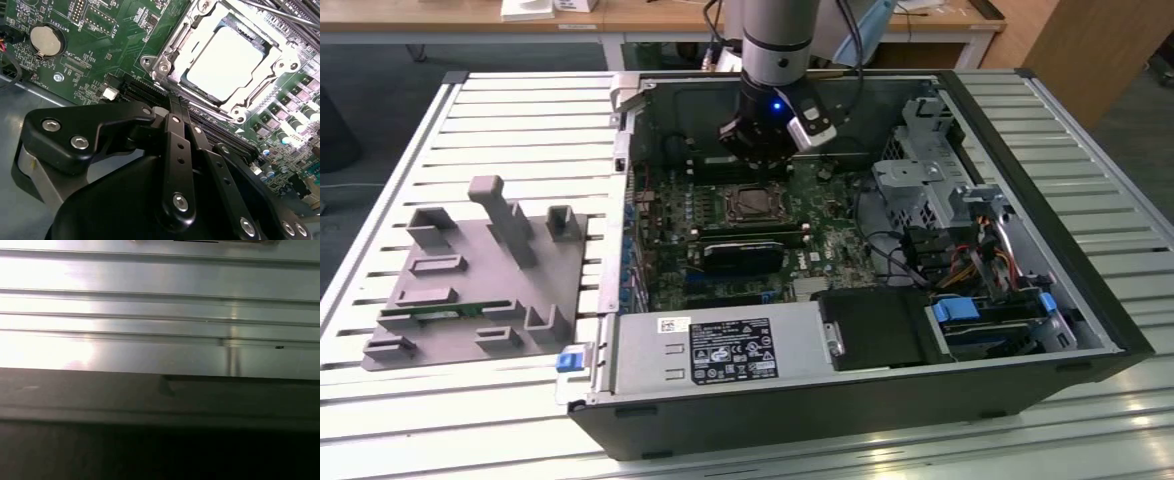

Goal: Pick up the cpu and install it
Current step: 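Install the first cpu locking lever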

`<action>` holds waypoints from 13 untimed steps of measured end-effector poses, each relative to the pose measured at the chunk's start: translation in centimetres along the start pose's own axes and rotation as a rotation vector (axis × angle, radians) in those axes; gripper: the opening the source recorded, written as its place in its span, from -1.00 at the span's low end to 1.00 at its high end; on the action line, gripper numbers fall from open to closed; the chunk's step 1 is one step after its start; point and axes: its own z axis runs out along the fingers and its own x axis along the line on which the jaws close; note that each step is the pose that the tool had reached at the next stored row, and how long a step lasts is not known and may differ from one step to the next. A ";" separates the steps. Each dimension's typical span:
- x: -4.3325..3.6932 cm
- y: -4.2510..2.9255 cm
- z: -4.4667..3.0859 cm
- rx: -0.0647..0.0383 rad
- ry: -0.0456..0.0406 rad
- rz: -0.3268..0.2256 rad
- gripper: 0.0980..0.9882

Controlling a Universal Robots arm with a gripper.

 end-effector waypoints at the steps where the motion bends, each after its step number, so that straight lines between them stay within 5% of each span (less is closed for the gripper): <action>1: 0.00 -0.02 0.00 0.000 -0.0001 0.000 -0.98; 13: 0.00 -0.04 0.02 0.009 0.0004 0.000 -0.98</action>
